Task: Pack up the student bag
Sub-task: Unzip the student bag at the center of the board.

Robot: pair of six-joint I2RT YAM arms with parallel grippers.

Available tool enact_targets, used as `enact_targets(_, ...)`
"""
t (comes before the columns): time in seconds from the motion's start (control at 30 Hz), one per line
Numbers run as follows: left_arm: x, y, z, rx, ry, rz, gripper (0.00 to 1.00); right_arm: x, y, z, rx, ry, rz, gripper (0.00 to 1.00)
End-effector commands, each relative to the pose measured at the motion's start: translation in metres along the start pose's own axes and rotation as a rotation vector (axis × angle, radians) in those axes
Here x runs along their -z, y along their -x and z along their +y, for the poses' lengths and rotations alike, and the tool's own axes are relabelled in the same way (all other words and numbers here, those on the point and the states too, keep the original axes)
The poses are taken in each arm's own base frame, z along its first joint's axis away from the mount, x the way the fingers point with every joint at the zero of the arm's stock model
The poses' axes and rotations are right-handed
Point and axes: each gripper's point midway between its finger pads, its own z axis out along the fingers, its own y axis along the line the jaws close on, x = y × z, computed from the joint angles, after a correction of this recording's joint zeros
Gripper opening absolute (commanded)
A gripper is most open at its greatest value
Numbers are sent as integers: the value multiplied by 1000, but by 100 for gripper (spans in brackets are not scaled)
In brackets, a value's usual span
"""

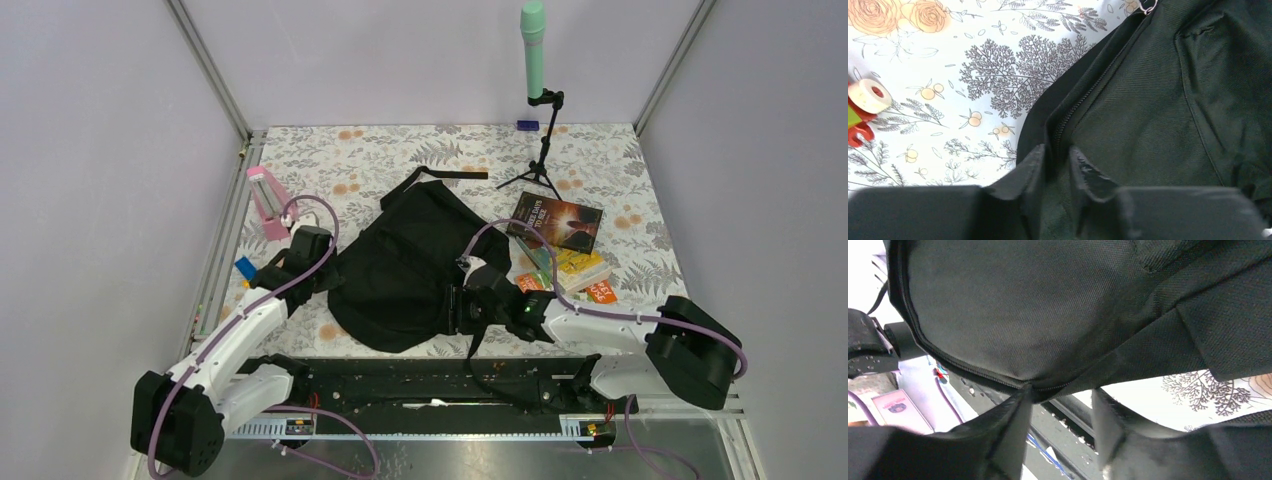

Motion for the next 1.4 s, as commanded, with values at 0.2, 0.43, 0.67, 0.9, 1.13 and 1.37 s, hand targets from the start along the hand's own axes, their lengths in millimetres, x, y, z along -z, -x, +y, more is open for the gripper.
enact_targets(0.2,6,-26,-6,41,-98,53,0,-8,46,-3,103,-63,-103,2)
enact_targets(0.43,26,-48,-49,4,-370,106,0,-8,112,-32,141,-119,-140,0)
enact_targets(0.67,65,-70,-107,-87,-604,172,0,-6,177,-49,230,-254,-165,5)
enact_targets(0.9,92,-72,-153,-171,-740,181,24,33,199,-48,296,-346,-230,56)
enact_targets(1.13,94,-31,-124,-210,-520,58,82,69,171,-36,329,-264,-259,64)
enact_targets(1.37,89,12,-65,-160,-297,-18,99,83,141,22,414,18,-300,65)
